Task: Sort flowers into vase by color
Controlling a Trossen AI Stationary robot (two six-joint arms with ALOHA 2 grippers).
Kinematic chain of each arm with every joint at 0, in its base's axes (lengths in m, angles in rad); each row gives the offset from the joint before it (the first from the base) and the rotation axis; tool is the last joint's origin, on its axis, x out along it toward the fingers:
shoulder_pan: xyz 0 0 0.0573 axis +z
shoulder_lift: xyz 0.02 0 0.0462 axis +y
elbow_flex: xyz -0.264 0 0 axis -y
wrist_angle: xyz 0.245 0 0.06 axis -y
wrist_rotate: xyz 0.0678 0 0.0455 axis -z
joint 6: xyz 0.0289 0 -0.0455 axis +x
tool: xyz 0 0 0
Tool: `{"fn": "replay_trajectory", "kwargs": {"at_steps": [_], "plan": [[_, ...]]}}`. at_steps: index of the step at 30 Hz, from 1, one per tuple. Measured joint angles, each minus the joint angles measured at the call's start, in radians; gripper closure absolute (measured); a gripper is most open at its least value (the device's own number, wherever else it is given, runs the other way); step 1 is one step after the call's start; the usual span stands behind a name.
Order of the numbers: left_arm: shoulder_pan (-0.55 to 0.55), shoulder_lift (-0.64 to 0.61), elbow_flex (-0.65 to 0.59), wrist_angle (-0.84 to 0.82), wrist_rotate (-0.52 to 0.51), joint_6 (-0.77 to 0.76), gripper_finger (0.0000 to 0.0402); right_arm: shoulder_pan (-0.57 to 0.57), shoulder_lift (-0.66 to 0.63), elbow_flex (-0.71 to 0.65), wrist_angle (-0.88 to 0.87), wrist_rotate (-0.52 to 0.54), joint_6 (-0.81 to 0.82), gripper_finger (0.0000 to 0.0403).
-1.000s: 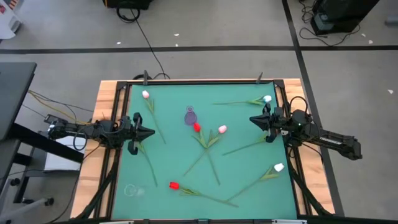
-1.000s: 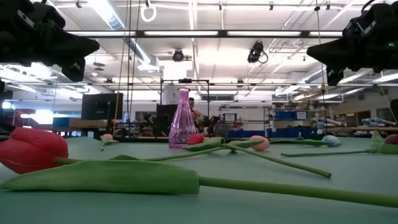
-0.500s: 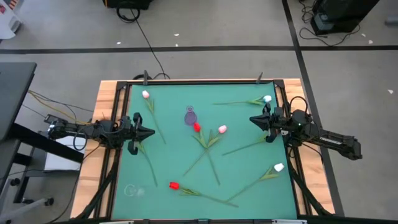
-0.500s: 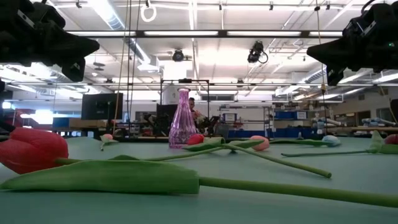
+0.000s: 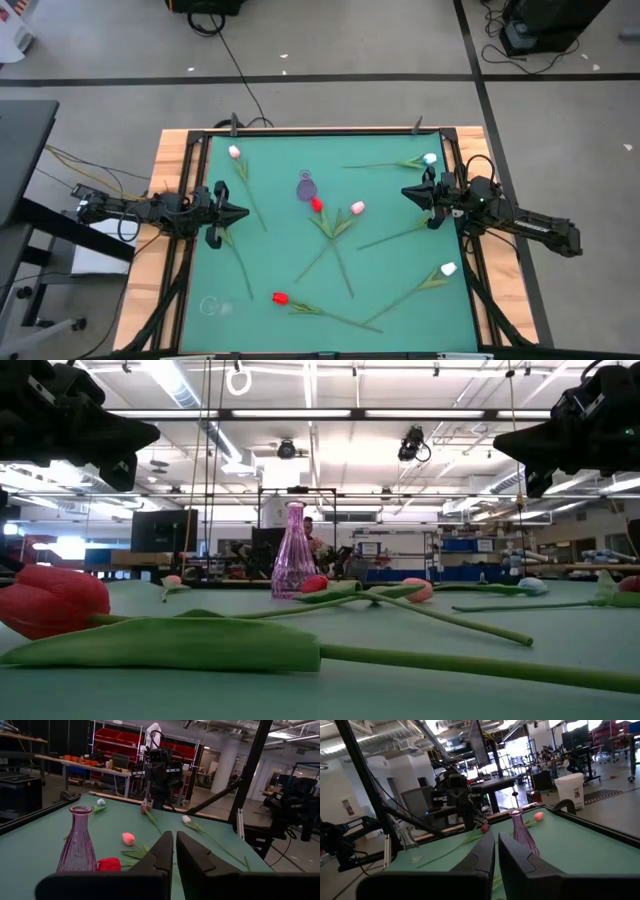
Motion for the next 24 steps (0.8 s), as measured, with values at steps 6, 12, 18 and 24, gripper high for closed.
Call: {"fn": "replay_trajectory", "kwargs": {"at_steps": [6,12,18,24], "plan": [[0.0,0.0,0.0,0.0,0.0,0.0,0.0372,-0.002,0.0,0.0,0.009,0.031,-0.128,0.0369],[0.0,0.0,0.0,0.022,-0.08,-0.043,0.0372,-0.002,0.0,0.0,0.018,0.057,-0.198,0.0369],[0.0,0.0,0.0,0.083,-0.082,-0.063,0.0372,-0.002,0.0,0.0,0.102,0.078,0.143,0.0369],[0.0,0.0,0.0,0.229,-0.083,-0.102,0.0372,-0.002,0.028,0.0,0.057,0.323,0.63,0.0369]]}}
